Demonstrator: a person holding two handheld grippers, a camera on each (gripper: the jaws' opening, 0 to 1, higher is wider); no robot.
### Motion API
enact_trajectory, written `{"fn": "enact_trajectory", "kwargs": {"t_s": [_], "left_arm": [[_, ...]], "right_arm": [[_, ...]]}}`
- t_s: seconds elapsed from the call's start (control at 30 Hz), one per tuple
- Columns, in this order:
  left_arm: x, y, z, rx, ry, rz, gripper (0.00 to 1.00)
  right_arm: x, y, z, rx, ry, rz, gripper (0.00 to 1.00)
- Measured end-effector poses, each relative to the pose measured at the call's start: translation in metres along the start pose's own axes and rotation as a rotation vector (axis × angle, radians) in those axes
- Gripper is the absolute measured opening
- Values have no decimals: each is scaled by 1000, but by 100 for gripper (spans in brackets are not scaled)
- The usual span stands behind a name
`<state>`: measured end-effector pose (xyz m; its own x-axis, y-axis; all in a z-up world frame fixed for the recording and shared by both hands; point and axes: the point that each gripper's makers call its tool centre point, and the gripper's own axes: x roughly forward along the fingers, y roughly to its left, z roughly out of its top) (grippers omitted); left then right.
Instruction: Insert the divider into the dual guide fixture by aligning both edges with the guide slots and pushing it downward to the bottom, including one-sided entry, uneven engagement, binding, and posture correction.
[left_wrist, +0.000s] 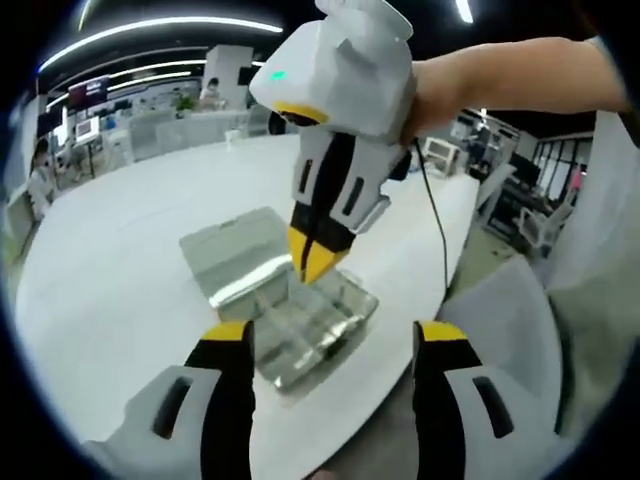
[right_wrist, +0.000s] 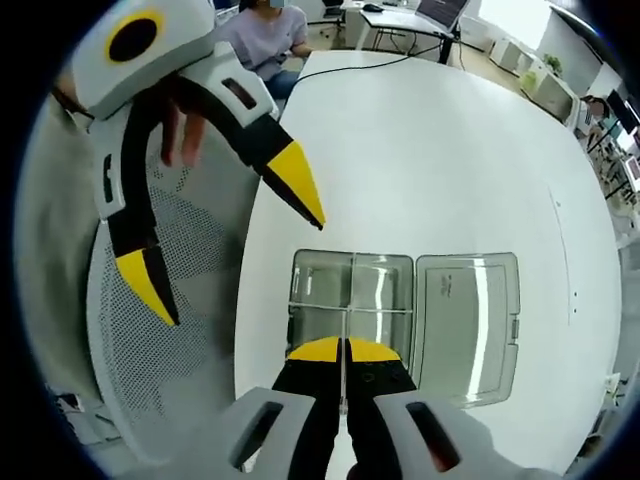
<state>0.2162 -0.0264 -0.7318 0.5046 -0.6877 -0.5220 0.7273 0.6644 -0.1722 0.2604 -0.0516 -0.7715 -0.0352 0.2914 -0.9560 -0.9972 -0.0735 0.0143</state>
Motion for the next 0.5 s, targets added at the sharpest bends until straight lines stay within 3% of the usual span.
{"fn": "enact_trajectory", "kwargs": {"t_s": [0.5], "left_arm": [[0,4,-3,-18,0,4,62]], "right_arm": [[7,-6,-4,4,-1,1,0]]}}
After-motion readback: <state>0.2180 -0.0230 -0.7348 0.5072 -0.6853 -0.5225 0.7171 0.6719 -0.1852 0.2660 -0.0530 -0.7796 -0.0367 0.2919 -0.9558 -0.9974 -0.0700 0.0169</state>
